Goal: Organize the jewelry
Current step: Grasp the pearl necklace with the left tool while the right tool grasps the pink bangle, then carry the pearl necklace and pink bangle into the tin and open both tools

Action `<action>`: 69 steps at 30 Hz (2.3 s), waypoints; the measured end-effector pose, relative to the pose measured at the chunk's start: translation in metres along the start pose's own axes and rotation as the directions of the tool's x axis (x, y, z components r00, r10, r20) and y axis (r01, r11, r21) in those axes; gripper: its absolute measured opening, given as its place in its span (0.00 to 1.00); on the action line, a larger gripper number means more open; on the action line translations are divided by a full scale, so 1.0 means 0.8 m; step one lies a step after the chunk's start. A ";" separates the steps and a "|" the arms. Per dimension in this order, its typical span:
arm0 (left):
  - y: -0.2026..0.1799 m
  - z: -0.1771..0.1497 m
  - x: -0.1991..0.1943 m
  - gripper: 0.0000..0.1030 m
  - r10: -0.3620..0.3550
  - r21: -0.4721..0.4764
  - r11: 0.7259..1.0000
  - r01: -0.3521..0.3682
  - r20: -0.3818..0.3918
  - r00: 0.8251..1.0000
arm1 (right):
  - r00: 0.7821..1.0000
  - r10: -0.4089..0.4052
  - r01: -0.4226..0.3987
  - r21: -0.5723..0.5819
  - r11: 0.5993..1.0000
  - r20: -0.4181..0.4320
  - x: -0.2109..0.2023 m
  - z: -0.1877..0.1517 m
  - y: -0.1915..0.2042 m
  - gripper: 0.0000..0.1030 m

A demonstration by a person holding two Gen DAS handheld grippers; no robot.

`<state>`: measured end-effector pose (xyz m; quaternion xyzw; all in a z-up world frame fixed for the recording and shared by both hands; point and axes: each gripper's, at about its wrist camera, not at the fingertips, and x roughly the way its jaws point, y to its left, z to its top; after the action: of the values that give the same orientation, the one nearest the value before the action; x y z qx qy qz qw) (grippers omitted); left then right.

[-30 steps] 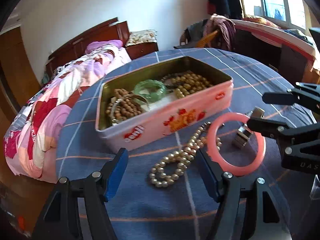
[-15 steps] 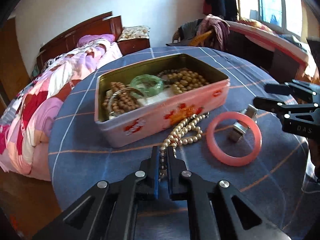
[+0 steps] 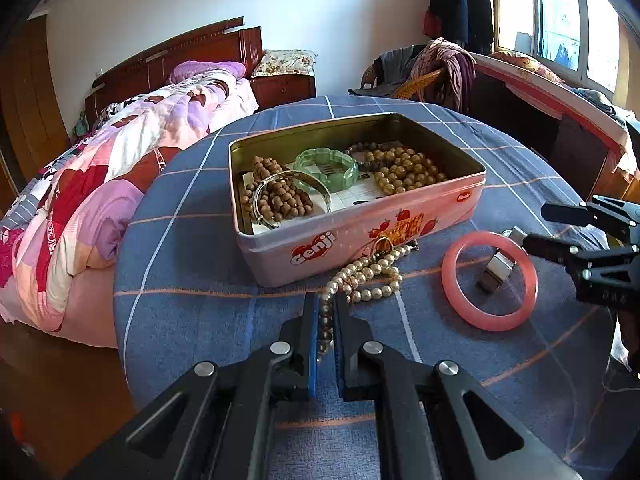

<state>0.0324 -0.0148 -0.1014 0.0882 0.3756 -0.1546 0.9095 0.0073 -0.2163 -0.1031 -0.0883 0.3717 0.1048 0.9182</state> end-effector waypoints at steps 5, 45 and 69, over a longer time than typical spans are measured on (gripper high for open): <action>0.004 -0.001 0.000 0.05 -0.001 -0.006 1.000 0.001 0.002 1.000 | 1.000 0.017 -0.018 -0.019 1.000 -0.018 0.004 -0.004 0.005 0.58; 0.022 0.011 -0.043 0.05 -0.040 -0.033 0.999 0.042 0.060 0.997 | 0.992 0.123 -0.125 -0.082 0.989 -0.019 0.008 0.016 0.045 0.14; 0.020 0.043 -0.099 0.05 -0.054 -0.036 0.997 0.061 0.186 0.981 | 0.984 0.116 -0.115 -0.020 0.993 0.133 -0.035 0.050 0.026 0.13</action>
<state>0.0074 0.0078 -0.0200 0.0437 0.2949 -0.1806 0.9373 0.0087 -0.1899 -0.0571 -0.0649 0.3132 0.1658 0.9328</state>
